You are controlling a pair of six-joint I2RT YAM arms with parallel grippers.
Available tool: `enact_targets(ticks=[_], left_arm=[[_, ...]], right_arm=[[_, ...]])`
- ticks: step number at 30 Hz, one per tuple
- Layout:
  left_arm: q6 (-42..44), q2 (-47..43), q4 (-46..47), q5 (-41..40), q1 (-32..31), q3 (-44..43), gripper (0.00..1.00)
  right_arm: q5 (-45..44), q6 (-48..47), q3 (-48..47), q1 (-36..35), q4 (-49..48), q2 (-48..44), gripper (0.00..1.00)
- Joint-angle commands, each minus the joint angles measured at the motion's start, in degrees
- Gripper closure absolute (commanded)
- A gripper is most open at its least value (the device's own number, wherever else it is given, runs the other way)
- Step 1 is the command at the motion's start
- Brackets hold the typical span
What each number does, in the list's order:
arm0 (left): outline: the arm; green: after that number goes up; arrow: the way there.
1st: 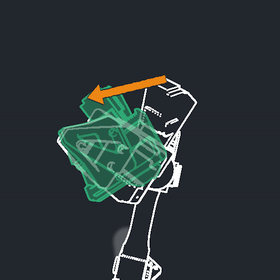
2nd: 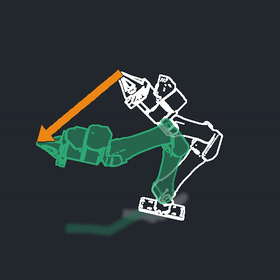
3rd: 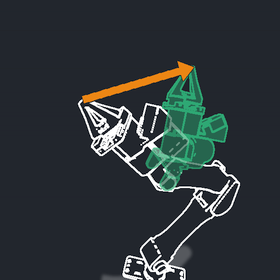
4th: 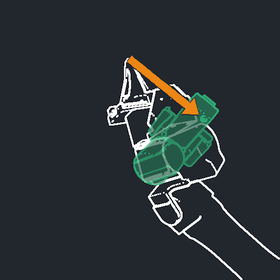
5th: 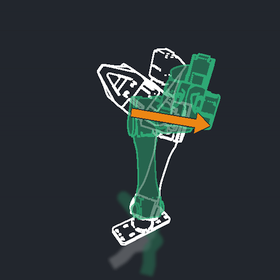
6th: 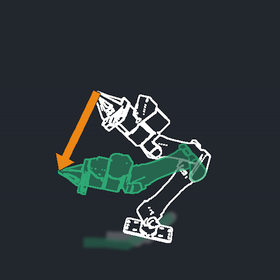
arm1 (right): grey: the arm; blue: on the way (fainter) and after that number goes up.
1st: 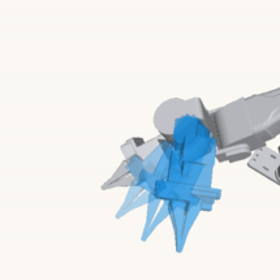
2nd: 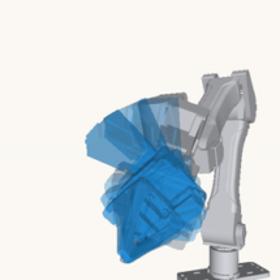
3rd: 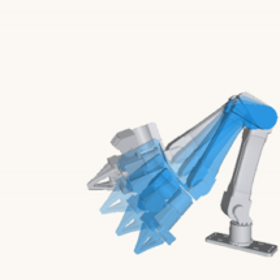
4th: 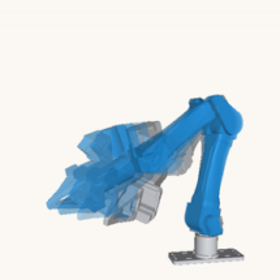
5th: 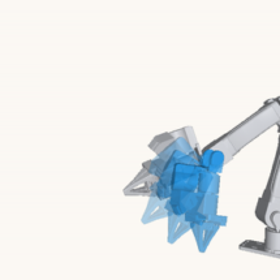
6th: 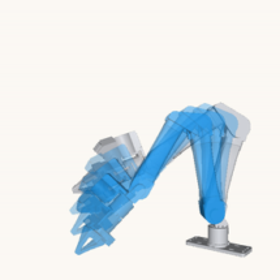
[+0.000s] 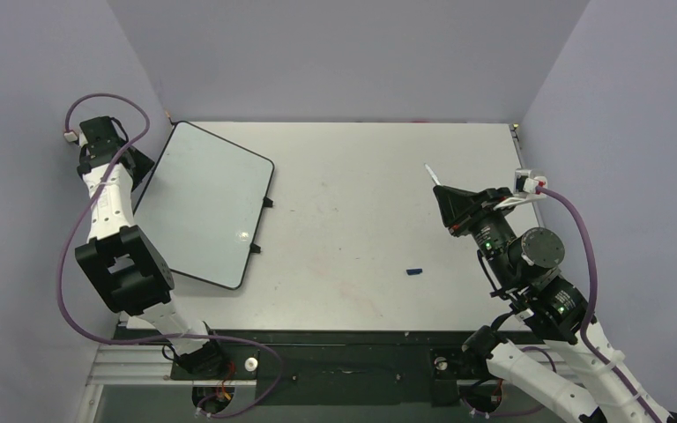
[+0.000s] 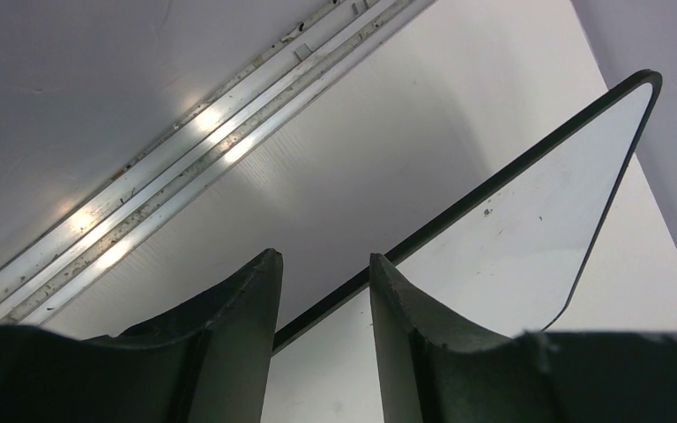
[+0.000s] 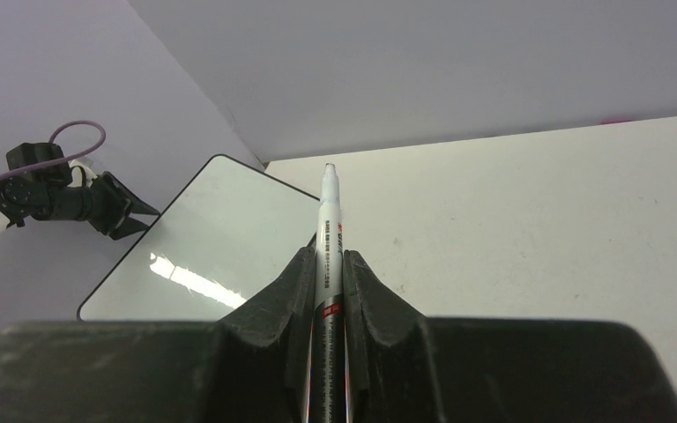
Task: Write a sentence on the whiteboard
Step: Move the whiteboard to the center of the board.
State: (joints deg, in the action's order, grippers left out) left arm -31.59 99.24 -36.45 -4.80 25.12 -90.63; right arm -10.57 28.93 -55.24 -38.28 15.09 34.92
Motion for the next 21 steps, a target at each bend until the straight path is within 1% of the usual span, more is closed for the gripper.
enact_targets(ticks=[1,7,11,21], left_arm=[[-1.2,0.7,2.4,3.6,-0.3,0.5,0.62],[-1.3,0.7,3.2,4.8,-2.2,1.2,0.62],[-1.4,1.0,3.6,7.6,-4.3,1.1,0.63],[-1.7,1.5,5.7,11.1,-10.7,1.5,0.64]], right_arm=[[-0.9,-1.1,-0.2,0.2,-0.7,0.1,1.00],[-0.9,-1.3,-0.2,0.2,-0.7,0.1,1.00],[-0.9,-1.3,-0.3,0.3,-0.7,0.1,1.00],[-1.3,-1.5,-0.4,0.2,0.1,-0.3,1.00]])
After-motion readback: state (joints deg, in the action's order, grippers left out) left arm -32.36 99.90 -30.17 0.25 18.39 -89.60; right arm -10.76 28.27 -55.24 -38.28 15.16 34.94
